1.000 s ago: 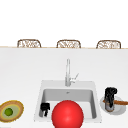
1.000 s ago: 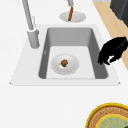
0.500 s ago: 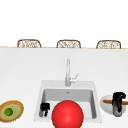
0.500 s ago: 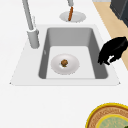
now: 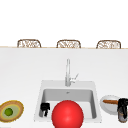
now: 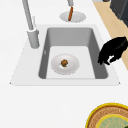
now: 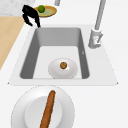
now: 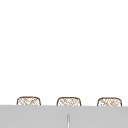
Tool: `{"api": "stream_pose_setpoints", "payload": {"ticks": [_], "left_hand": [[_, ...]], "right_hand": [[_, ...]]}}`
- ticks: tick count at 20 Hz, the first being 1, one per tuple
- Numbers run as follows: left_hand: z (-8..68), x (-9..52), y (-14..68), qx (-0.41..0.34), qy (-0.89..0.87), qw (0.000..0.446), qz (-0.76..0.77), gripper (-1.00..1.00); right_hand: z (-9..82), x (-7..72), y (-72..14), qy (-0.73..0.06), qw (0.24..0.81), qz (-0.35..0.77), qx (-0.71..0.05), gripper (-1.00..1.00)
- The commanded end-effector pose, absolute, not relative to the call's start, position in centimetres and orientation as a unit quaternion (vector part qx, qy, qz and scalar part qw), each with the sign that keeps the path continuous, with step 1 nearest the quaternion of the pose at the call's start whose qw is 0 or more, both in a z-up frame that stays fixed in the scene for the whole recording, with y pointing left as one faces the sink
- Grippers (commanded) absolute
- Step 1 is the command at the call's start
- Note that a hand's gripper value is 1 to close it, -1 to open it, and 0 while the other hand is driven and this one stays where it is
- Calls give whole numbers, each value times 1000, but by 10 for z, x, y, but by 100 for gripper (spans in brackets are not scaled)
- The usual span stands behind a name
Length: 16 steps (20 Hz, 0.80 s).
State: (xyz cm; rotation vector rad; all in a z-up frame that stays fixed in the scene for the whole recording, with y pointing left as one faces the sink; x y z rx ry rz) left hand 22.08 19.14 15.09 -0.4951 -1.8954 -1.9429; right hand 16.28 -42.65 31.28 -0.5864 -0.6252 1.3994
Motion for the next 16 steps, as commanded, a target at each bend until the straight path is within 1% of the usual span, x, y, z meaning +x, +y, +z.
{"api": "stream_pose_setpoints", "payload": {"ticks": [1, 6, 9, 12, 16], "left_hand": [[151, 221, 191, -176, -674, 190, -691, 0], [151, 221, 191, -176, -674, 190, -691, 0], [151, 221, 191, -176, -674, 190, -691, 0], [151, 221, 191, -176, -674, 190, -691, 0], [151, 221, 191, -176, -674, 190, -691, 0]], "right_hand": [[293, 163, -418, -320, 672, 626, -232, 100], [269, 171, -417, -327, 675, 626, -213, 100], [256, 182, -421, -334, 659, 639, -212, 100], [250, 185, -423, -361, 638, 642, -223, 100], [225, 185, -433, -387, 632, 640, -205, 100]]}}
